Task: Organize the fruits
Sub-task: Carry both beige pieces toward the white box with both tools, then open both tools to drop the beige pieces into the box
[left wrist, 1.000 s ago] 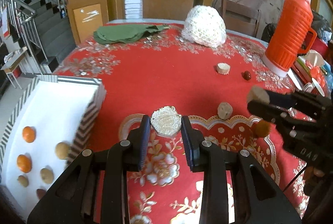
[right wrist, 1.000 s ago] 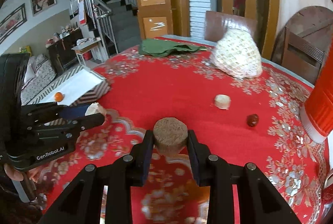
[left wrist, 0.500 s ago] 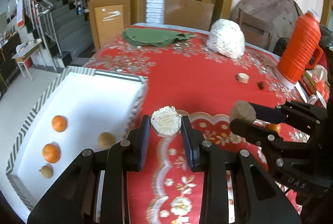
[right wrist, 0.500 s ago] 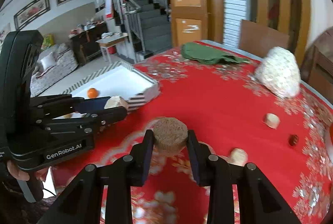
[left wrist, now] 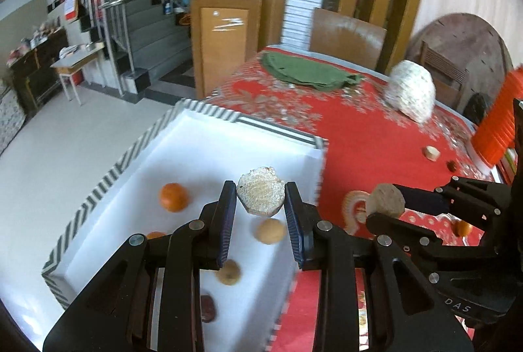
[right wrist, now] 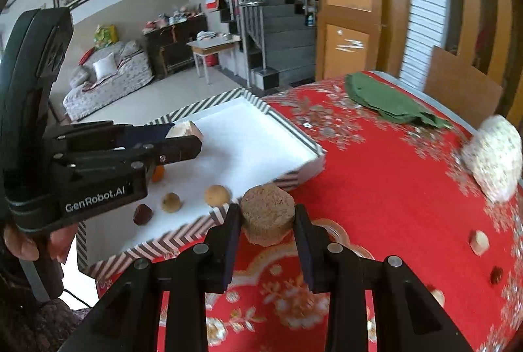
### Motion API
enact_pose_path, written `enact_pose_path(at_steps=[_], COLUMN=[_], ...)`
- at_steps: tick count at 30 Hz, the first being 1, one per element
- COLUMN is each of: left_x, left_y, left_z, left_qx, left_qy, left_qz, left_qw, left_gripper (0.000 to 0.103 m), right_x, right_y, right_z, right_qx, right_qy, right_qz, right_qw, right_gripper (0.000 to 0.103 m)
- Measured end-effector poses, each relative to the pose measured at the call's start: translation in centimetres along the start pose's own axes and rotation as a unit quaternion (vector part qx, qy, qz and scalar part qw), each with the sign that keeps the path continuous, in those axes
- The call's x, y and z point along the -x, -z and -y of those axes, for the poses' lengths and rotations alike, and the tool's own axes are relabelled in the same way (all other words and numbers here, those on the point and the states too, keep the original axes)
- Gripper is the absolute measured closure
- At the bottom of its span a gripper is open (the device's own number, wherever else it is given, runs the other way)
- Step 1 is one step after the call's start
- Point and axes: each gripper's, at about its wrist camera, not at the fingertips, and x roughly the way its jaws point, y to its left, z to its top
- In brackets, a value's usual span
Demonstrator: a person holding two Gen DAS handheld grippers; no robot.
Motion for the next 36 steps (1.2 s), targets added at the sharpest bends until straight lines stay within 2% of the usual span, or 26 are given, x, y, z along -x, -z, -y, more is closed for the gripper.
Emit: enact_pose_path(at_steps=[5, 11, 23, 36], left_x=[-0.8, -2.0, -4.4, -6.3], left_y=[0.2, 0.4, 0.5, 0.5], left_z=[-2.9, -4.7, -4.7, -5.0], left_qx=[0.025, 0.037, 0.033, 0.043], left_qy=[-0.014, -0.024, -0.026, -0.025], left_qz=[-0.013, -0.031, -0.057, -0.09], left_qw=[0.9995, 0.9985, 0.9975, 0.9947], left_gripper=[0.074, 0.074, 0.074, 0.074], right_x=[-2.1, -5.1, -10.8, -13.8], right_y=[-1.8, -3.6, -4.7, -4.8], right_z=[-1.4, -2.1, -1.5, -1.4], right_qx=[0.021, 0.036, 0.033, 0.034], right_qy=[-0.015, -0.031, -0.049, -0.056], right_qz=[-0.011, -0.03, -0.072, -0.099], right_qw=[1.0, 0.998, 0.996, 0.993], right_gripper=[0.072, 0.072, 0.072, 0.072])
